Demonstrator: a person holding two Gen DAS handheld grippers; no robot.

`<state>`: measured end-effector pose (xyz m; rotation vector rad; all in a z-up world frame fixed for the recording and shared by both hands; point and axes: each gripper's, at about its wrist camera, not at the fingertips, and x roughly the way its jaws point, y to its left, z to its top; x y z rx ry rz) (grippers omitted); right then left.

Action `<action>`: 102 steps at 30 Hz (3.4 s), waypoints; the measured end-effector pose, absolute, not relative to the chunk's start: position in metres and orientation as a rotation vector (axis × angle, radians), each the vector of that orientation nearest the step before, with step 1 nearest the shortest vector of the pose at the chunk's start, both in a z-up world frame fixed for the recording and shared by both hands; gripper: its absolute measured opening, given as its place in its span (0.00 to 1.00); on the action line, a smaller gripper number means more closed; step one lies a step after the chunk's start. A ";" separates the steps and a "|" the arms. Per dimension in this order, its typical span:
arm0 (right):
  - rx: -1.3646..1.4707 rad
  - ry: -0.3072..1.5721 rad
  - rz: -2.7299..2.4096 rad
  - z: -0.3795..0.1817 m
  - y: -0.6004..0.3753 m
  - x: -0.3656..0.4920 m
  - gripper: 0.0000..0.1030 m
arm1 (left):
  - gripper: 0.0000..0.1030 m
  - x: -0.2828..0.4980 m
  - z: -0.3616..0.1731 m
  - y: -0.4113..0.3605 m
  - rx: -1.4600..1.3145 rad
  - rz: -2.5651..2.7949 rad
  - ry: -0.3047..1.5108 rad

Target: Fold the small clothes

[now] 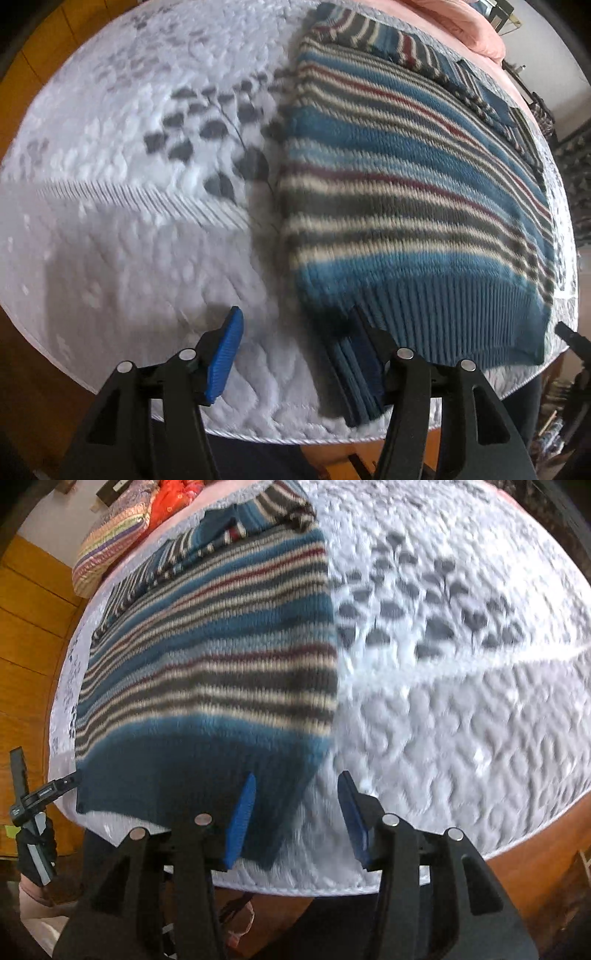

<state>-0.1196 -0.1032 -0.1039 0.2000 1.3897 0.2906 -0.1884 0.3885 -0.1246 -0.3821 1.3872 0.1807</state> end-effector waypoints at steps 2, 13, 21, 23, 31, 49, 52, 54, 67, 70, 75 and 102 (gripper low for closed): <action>0.213 1.418 0.287 -0.114 -0.102 -0.125 0.46 | 0.62 -0.191 -0.126 0.383 -0.369 0.171 1.387; 0.190 1.440 0.333 -0.130 -0.074 -0.129 0.41 | 0.60 -0.194 -0.129 0.353 -0.412 0.092 1.397; 0.237 1.441 0.382 -0.127 -0.071 -0.124 0.10 | 0.23 -0.188 -0.135 0.344 -0.498 0.093 1.400; 0.271 1.429 0.410 -0.120 -0.074 -0.123 0.10 | 0.13 -0.190 -0.134 0.353 -0.564 0.086 1.387; 0.440 1.367 0.522 -0.086 -0.088 -0.104 0.09 | 0.09 -0.191 -0.100 0.373 -0.731 -0.003 1.245; 0.577 1.392 0.515 -0.090 -0.087 0.012 0.09 | 0.09 -0.087 -0.103 0.415 -0.828 -0.033 1.165; 0.589 1.416 0.502 -0.102 -0.086 0.028 0.09 | 0.10 -0.075 -0.113 0.420 -0.841 -0.032 1.176; 0.587 1.430 0.496 -0.108 -0.085 0.035 0.09 | 0.10 -0.066 -0.120 0.422 -0.847 -0.032 1.186; 0.593 1.498 0.482 -0.134 -0.087 0.059 0.13 | 0.27 -0.049 -0.147 0.433 -0.922 -0.073 1.236; 0.586 1.499 0.489 -0.131 -0.091 0.057 0.18 | 0.37 -0.055 -0.137 0.443 -0.950 -0.102 1.209; 0.485 1.445 0.411 -0.114 -0.110 0.057 0.50 | 0.41 -0.068 -0.122 0.464 -0.954 -0.077 1.168; -0.148 1.415 0.556 -0.130 -0.014 0.074 0.54 | 0.47 -0.006 -0.139 0.381 -0.174 -0.184 1.299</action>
